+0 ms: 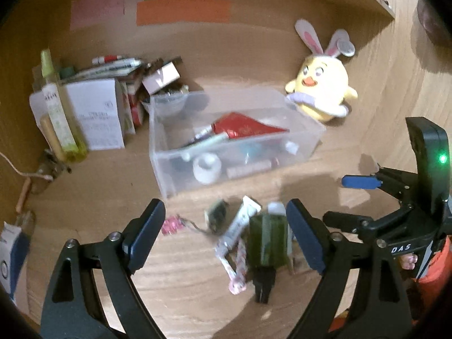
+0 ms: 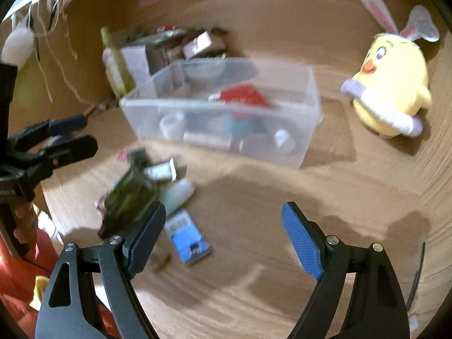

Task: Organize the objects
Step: 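Grasp the dark green bottle with the left tool while the right tool grasps the small blue box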

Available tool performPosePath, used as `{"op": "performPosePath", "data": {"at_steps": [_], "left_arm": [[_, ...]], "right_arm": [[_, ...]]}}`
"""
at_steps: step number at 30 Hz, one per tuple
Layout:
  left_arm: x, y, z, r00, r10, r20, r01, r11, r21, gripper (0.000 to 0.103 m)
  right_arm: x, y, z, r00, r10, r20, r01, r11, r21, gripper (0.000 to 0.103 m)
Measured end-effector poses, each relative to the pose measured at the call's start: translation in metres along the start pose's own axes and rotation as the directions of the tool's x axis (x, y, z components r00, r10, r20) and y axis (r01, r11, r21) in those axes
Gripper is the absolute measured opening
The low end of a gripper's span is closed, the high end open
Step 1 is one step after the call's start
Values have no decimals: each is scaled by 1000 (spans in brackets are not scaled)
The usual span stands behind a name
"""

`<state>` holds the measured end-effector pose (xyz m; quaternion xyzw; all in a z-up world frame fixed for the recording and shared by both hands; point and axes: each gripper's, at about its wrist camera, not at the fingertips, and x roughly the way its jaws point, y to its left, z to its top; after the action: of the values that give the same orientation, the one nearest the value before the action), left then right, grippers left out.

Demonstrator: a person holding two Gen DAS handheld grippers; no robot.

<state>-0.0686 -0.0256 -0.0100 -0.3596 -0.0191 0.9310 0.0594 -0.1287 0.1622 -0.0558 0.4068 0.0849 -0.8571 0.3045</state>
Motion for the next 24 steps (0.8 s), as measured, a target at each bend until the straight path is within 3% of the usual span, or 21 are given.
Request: {"op": "performPosePath", "data": {"at_steps": [3,7,15,18,24], "left_arm": [[7,-1,-13,999,-28,-39,27,1000,-11,84],[13,-1,-26,993,-68,-96,66,998,-19,64],[18,-15,-30,988,-109,-106,110,994,8,59],[22,-23,-28,987,-116,-108,120,992,31,56],[39,-36,-25,985,-112,-134,122,990,67,54]], "right_arm": [[10,6,-9,999,-6,-34,6,1000,-21,81],[21,11,-15,996,22,-83,-26,999,-48,65],[31,25,-15,993,30,-117,-47,988,-148,43],[34,26,-14,993,-9,-117,-11,986,-168,33],[30,17,-16,994,-32,-106,18,991,-136,28]]}}
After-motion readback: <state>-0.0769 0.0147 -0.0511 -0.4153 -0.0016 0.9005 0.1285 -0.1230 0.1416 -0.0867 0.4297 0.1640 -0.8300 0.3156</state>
